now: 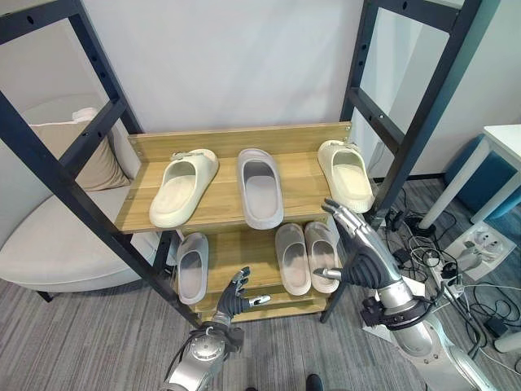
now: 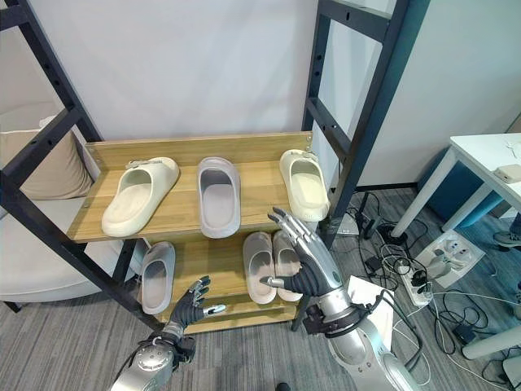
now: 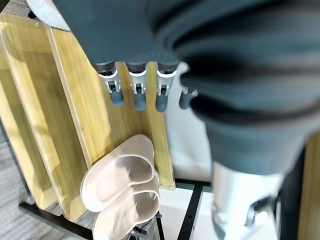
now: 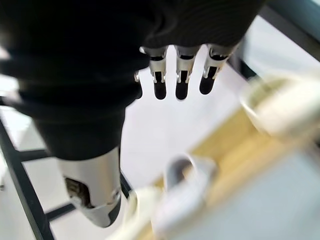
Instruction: Arrange the slippers neatly on the shoe rack.
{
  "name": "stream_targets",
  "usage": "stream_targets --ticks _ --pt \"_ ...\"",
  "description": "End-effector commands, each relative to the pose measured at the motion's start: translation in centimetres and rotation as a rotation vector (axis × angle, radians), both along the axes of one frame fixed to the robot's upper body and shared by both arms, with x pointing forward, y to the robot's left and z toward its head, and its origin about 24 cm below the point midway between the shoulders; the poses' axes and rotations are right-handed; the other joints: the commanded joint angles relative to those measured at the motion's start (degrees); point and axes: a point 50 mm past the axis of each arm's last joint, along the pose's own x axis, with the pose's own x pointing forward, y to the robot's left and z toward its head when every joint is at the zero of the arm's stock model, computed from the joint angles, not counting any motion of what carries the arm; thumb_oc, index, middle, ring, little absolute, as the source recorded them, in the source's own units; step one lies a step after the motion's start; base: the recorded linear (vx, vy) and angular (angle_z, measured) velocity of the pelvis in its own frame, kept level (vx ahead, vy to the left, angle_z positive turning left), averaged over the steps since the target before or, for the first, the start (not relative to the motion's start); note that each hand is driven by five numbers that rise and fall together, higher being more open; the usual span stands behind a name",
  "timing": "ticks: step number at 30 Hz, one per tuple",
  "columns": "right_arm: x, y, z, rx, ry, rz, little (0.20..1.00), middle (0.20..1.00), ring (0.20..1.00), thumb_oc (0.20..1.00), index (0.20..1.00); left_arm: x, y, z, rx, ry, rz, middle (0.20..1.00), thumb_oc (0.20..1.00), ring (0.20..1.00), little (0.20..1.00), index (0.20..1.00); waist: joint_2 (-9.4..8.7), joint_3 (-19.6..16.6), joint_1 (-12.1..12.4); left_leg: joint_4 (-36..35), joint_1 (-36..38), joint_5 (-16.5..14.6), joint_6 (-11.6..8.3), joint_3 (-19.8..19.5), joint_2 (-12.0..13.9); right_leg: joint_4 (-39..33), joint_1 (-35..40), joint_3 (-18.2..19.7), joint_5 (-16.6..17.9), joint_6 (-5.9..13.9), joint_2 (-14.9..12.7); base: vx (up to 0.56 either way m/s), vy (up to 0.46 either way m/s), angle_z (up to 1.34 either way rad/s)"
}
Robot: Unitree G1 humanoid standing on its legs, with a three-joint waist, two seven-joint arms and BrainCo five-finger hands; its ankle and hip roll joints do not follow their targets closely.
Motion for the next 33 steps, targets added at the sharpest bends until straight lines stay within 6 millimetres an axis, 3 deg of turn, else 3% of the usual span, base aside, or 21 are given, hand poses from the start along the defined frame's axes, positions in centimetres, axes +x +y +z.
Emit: stream_targets --ticks 1,5,10,12,16,27,33 --pt "1.7 0.7 3.7 0.045 -0.267 -0.035 1.000 1.000 1.000 1.000 1.000 2.5 -0.4 2.3 -0.002 -0.153 -0.005 1.000 1.000 1.000 1.000 1.000 -0.75 0.8 1.3 0.0 1.2 -7.0 1.87 -2.5 -1.1 0.4 4.7 -1.0 -10.8 0.56 1.0 0.00 0.013 0.06" --pt "5.0 2.4 7.0 0.063 -0.419 -0.088 1.000 1.000 1.000 1.000 1.000 2.3 -0.9 1.7 -0.017 -0.117 -0.007 1.000 1.000 1.000 1.000 1.000 -1.19 0.1 3.6 0.0 1.1 -7.0 1.91 -3.4 -1.3 0.4 5.0 -1.8 -10.8 0.30 0.9 0.01 0.027 0.13" --pt "8.0 2.5 8.3 0.017 -0.442 -0.168 1.000 1.000 1.000 1.000 1.000 2.0 -0.6 1.3 -0.026 -0.097 -0.015 1.000 1.000 1.000 1.000 1.000 -1.67 0.0 6.1 0.0 0.8 -7.0 1.96 -4.6 -1.7 0.3 5.0 -2.6 -10.6 0.41 0.8 0.02 0.040 0.12" --pt "9.9 2.1 8.3 -0.011 -0.406 -0.234 1.000 1.000 1.000 1.000 1.000 1.8 -0.2 0.9 -0.025 -0.079 -0.015 1.000 1.000 1.000 1.000 1.000 -2.25 0.1 8.0 0.0 0.3 -6.9 1.97 -5.7 -2.0 0.5 4.9 -3.6 -10.6 0.52 0.6 0.03 0.057 0.19" --pt "11.9 1.1 7.4 -0.075 -0.337 -0.314 1.000 1.000 1.000 1.000 1.000 1.6 0.4 0.6 -0.027 -0.059 -0.012 1.000 1.000 1.000 1.000 1.000 -3.03 0.2 10.1 0.0 -0.2 -6.9 2.05 -7.1 -2.4 0.3 5.0 -4.9 -10.6 0.76 0.3 0.06 0.068 0.22" --pt "16.1 -2.5 4.5 -0.055 -0.077 -0.508 1.000 1.000 1.000 1.000 1.000 0.9 2.0 0.4 -0.032 -0.037 0.003 1.000 1.000 1.000 1.000 1.000 -4.43 1.5 14.4 0.0 -1.5 -7.1 2.62 -8.8 -3.3 0.1 4.6 -6.6 -10.5 1.54 -0.3 0.06 0.060 0.13" --pt "18.3 -4.4 4.0 -0.032 0.060 -0.612 1.000 1.000 1.000 1.000 1.000 1.3 1.9 0.8 -0.044 -0.049 0.002 1.000 1.000 1.000 1.000 1.000 -5.03 2.3 16.1 0.0 -2.3 -7.0 2.68 -9.2 -3.4 0.1 4.0 -7.2 -10.3 1.85 -0.5 0.03 0.032 0.01"
